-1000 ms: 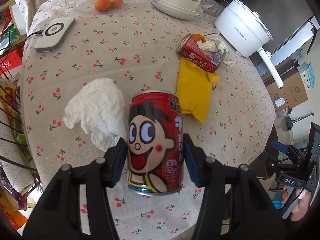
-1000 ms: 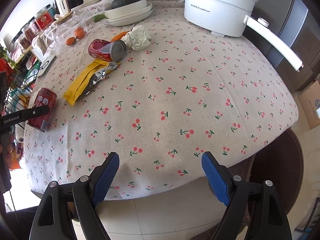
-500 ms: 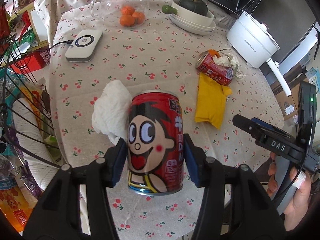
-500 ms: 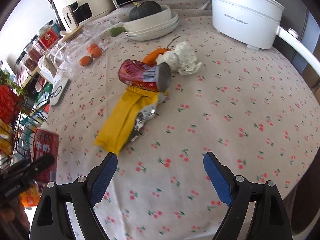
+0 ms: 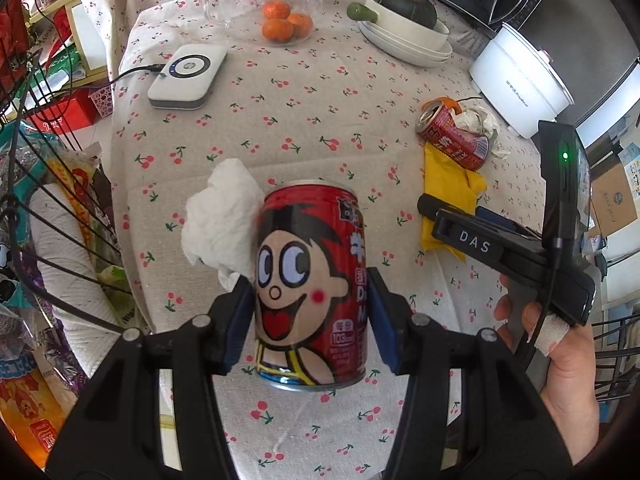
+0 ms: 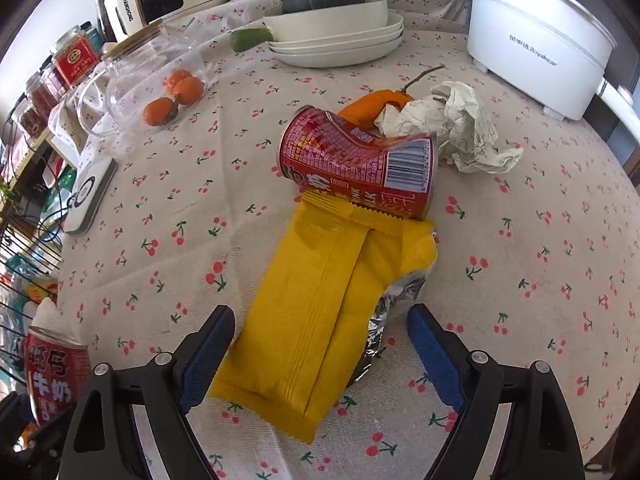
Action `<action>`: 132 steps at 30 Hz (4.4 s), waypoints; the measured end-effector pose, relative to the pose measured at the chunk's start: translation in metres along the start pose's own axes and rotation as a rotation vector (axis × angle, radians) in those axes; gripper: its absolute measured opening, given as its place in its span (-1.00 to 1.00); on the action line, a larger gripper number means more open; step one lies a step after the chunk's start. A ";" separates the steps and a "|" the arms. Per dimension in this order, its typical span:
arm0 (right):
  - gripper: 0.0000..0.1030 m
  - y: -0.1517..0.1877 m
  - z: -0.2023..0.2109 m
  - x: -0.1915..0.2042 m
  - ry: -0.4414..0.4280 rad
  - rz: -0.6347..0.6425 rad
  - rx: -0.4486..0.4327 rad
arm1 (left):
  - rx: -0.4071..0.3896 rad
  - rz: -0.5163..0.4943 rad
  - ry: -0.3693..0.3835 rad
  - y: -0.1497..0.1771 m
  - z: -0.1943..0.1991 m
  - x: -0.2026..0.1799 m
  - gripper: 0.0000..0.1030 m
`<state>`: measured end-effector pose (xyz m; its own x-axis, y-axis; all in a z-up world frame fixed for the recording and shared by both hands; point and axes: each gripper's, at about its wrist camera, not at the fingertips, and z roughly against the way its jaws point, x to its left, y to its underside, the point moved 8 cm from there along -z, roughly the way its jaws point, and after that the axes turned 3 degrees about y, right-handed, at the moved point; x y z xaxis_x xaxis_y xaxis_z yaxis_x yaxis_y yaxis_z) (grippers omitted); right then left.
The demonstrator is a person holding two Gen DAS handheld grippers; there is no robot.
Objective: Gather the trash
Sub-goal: 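Grasp the yellow snack wrapper with the right tool while the left tool holds the red can, then carry the can and wrapper over the bin and open both tools, then lower the right tool toward the white tissue on the floor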
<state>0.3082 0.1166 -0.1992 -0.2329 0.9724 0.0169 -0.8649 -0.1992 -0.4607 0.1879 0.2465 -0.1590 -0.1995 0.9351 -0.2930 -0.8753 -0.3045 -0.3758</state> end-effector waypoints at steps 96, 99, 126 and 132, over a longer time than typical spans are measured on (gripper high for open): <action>0.33 0.195 0.149 -0.470 0.021 -0.439 0.110 | 0.070 -0.510 0.276 0.079 -0.061 -0.361 0.98; 0.36 0.187 0.151 -0.460 0.020 -0.424 0.100 | 0.065 -0.504 0.253 0.077 -0.055 -0.347 0.98; 0.46 0.204 0.149 -0.348 0.007 -0.117 0.139 | 0.085 -0.481 0.134 0.101 -0.027 -0.223 0.98; 0.46 0.212 0.143 -0.318 -0.006 -0.048 0.156 | 0.070 -0.455 0.115 0.111 -0.021 -0.185 0.98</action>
<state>0.1350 -0.2527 -0.1753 -0.1920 0.9805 0.0412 -0.9336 -0.1696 -0.3157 0.1365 0.0359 -0.1654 0.2581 0.9432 -0.2094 -0.8909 0.1485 -0.4292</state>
